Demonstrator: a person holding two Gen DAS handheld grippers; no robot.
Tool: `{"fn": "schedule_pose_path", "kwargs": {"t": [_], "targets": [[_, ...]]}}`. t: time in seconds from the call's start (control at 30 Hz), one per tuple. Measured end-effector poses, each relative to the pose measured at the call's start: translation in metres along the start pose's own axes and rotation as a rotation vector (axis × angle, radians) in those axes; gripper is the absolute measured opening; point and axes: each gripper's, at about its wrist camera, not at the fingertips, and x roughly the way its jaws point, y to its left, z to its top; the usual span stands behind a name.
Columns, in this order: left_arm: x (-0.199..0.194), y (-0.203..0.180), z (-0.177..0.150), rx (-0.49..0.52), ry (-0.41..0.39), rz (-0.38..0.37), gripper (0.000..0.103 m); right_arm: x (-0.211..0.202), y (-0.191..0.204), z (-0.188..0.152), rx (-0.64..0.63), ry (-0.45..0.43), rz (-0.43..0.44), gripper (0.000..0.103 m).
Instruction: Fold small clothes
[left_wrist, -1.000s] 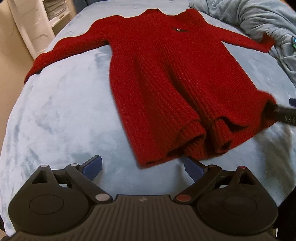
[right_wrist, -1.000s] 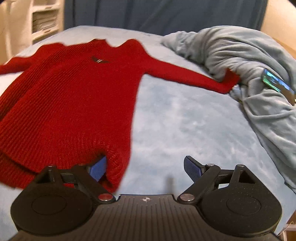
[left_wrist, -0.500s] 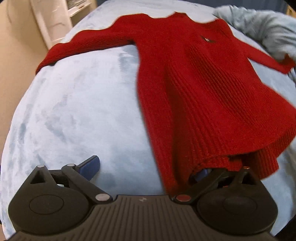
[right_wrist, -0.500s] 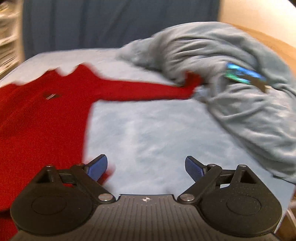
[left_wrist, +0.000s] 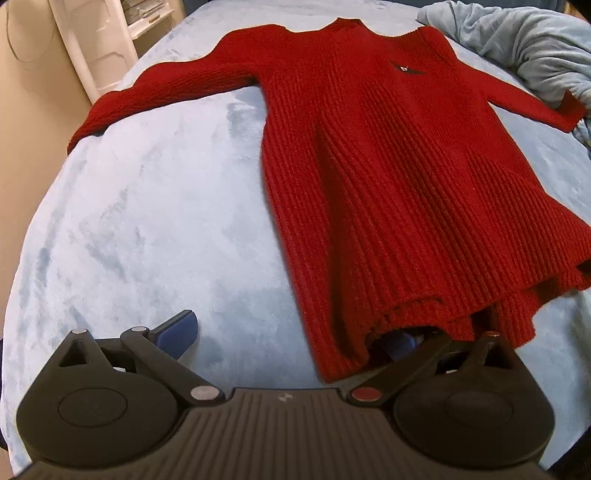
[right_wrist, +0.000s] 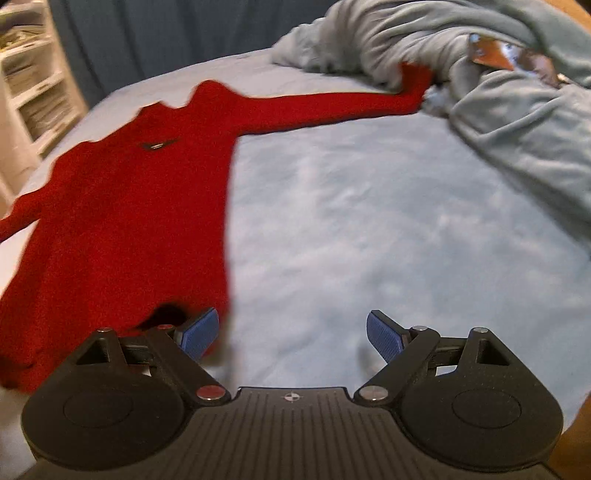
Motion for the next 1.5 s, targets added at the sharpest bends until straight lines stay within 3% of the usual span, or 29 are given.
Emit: {"fn": "schedule_pose_path", "kwargs": {"t": [0.17,0.37,0.43,0.47,0.5,0.6,0.8,1.0,1.13,1.3,1.5], "targets": [[-0.008,-0.002,-0.007,0.011,0.003,-0.015,0.102,0.013,0.017,-0.007,0.044,0.078,0.100,0.066],[-0.013,-0.002,-0.011,-0.013,0.013,-0.043,0.102,0.038,0.012,-0.010,0.323,0.142,0.145,0.060],[-0.017,-0.004,-0.011,-0.023,0.006,-0.060,0.102,0.040,0.020,-0.009,0.336,0.126,0.152,0.045],[-0.020,-0.005,-0.011,-0.026,-0.001,-0.068,0.102,0.043,0.029,-0.009,0.288,0.136,0.174,0.021],[-0.023,-0.006,-0.010,-0.027,-0.007,-0.077,0.102,0.046,0.039,-0.010,0.228,0.160,0.183,0.011],[-0.032,-0.012,-0.008,-0.018,-0.025,-0.096,0.102,0.041,0.060,-0.010,0.058,0.141,0.155,0.008],[-0.040,-0.033,-0.004,0.038,-0.072,-0.140,0.102,-0.003,0.045,0.023,-0.026,0.024,0.106,0.008],[-0.024,-0.055,-0.005,0.071,-0.052,-0.153,0.102,-0.026,0.020,0.053,-0.132,-0.121,-0.053,0.007],[-0.015,-0.051,-0.009,0.062,-0.029,-0.127,0.102,-0.003,-0.008,0.068,-0.097,-0.101,-0.135,0.007],[-0.003,-0.052,-0.012,0.073,-0.014,-0.105,0.102,0.008,-0.017,0.068,-0.064,-0.082,-0.128,0.007],[-0.014,-0.063,-0.008,0.087,-0.053,-0.248,0.102,0.008,-0.021,0.073,-0.080,-0.107,-0.166,0.007]]}}
